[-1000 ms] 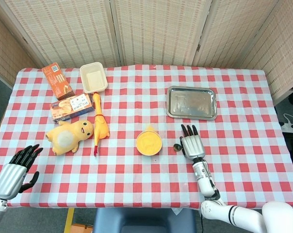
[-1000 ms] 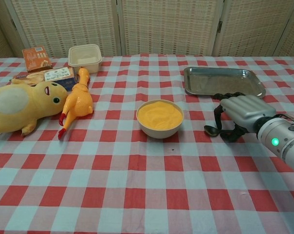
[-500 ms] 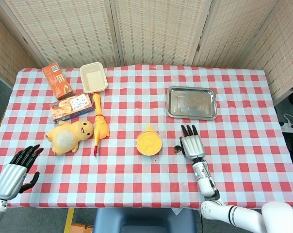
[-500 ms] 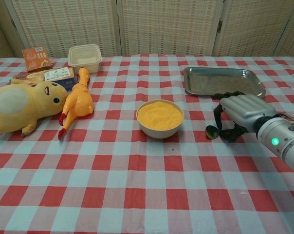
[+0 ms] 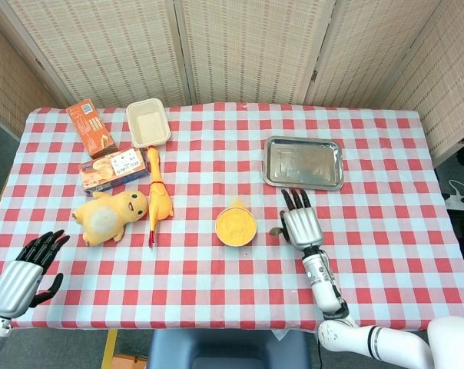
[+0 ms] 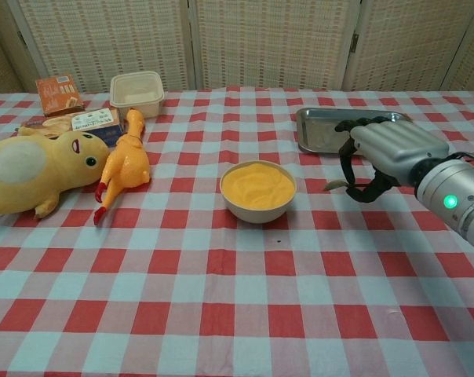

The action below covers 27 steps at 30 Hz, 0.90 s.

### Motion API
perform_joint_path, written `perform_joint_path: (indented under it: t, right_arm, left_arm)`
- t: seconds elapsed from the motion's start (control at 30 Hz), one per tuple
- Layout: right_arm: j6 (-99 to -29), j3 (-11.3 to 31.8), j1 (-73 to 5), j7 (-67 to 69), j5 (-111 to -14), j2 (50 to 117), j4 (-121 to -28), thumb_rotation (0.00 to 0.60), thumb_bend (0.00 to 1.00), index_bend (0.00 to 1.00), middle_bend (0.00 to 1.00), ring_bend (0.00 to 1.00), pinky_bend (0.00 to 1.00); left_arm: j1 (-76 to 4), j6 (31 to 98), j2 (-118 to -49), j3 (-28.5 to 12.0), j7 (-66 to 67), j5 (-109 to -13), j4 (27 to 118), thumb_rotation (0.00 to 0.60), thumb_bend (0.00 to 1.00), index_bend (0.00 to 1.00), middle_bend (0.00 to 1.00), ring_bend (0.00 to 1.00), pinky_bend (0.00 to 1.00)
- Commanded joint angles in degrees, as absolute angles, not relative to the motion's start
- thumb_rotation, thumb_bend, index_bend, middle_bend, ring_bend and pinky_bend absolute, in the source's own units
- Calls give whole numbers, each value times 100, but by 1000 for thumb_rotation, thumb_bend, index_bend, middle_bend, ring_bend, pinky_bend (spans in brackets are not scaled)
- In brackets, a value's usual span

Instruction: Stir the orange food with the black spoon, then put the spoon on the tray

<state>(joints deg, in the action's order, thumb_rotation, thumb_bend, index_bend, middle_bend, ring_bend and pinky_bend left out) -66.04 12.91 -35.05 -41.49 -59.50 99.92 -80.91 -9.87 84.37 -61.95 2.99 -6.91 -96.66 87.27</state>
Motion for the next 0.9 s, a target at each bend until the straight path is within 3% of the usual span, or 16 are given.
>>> perform_joint_path:
  t: [0.03, 0.43, 0.9]
  right_arm:
    - [-6690, 1444, -3624, -4365, -5857, 9942, -8377, 600, 281, 625, 67, 0, 16]
    - [-6587, 2077, -4646, -5293, -4980, 10819, -8354, 600, 281, 620, 68, 0, 15]
    - [-6697, 2002, -5046, -5689, -4442, 11238, -7929, 600, 283, 594, 68, 0, 16]
  left_arm:
    - [-976, 8486, -6173, 307, -762, -9702, 8715, 600, 512, 0, 0, 0, 123]
    - [-970, 8588, -6069, 316, -1212, -9741, 8598, 600, 511, 0, 0, 0, 123]
    - [-966, 8638, -6034, 349, -1359, -9814, 8552, 600, 512, 0, 0, 0, 124]
